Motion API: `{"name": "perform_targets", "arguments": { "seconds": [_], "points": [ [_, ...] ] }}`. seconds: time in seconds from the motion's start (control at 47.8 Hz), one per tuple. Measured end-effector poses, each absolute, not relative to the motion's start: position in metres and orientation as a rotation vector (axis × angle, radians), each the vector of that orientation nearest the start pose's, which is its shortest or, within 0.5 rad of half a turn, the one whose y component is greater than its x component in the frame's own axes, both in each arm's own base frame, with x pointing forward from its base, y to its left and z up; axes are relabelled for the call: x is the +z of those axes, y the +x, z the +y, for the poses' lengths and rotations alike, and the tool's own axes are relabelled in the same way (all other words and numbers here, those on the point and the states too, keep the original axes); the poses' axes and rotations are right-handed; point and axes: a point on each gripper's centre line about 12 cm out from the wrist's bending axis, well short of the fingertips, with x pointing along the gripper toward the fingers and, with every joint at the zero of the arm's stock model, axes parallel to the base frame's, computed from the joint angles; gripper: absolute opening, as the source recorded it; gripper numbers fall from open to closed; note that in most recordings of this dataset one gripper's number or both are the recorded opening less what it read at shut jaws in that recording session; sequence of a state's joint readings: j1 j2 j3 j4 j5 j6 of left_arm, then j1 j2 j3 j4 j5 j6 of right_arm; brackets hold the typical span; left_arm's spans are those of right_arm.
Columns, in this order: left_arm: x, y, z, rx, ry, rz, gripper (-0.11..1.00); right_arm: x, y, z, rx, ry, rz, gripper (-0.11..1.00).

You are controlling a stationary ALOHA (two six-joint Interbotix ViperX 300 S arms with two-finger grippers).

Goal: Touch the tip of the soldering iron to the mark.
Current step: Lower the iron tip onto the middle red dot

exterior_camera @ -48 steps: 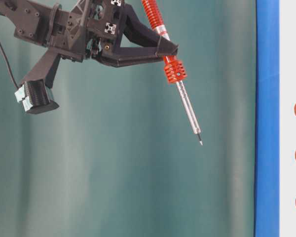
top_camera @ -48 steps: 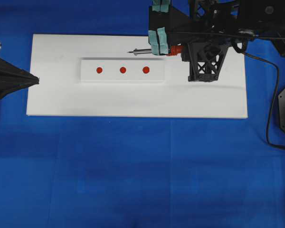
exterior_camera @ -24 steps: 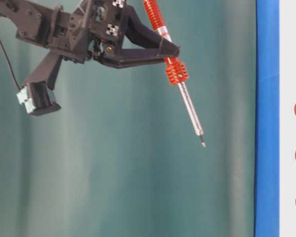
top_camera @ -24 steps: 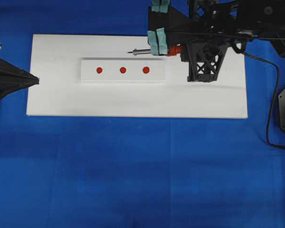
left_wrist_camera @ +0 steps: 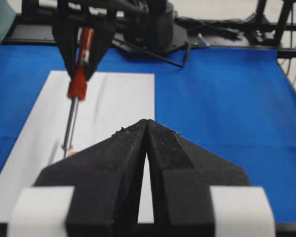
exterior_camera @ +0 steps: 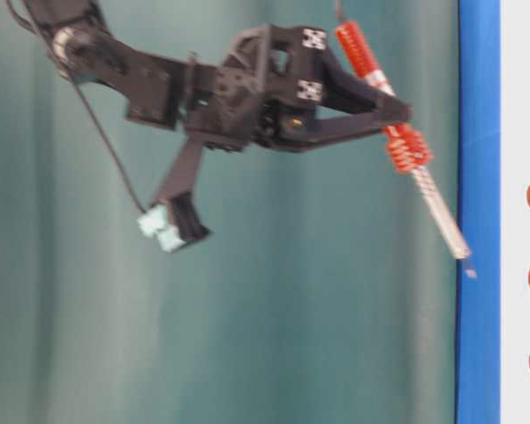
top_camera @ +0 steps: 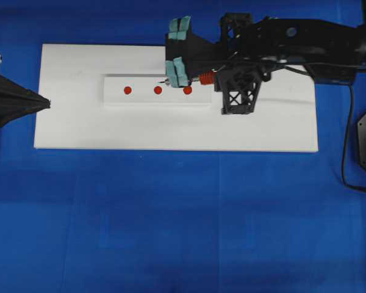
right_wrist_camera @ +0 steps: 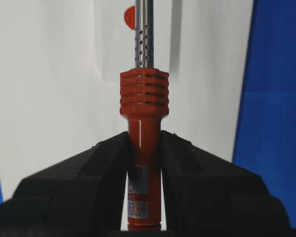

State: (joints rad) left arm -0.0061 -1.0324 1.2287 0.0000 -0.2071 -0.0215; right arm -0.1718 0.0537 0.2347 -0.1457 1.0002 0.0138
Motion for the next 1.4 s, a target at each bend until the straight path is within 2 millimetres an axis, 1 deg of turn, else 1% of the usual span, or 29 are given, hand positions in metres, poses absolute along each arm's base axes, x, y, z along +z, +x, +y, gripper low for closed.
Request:
{"name": "perform_targets", "arguments": {
  "seconds": [0.147,0.377,0.44,1.403],
  "points": [
    [0.275,0.185,-0.001,-0.005,-0.022,-0.011,0.0,0.209,0.393,-0.087,-0.212,-0.022,1.309,0.07],
    [0.274,0.186,-0.001,-0.005,-0.02,-0.009,0.0,0.191,0.396,-0.09,-0.209,-0.019,1.313,0.07],
    [0.275,0.185,-0.001,-0.005,-0.022,-0.011,0.0,0.189,0.395,-0.09,-0.208,-0.019,1.315,0.07],
    [0.275,0.185,-0.001,-0.005,-0.02,-0.012,0.0,0.187,0.394,-0.09,-0.207,-0.014,1.311,0.07]
  ]
}}
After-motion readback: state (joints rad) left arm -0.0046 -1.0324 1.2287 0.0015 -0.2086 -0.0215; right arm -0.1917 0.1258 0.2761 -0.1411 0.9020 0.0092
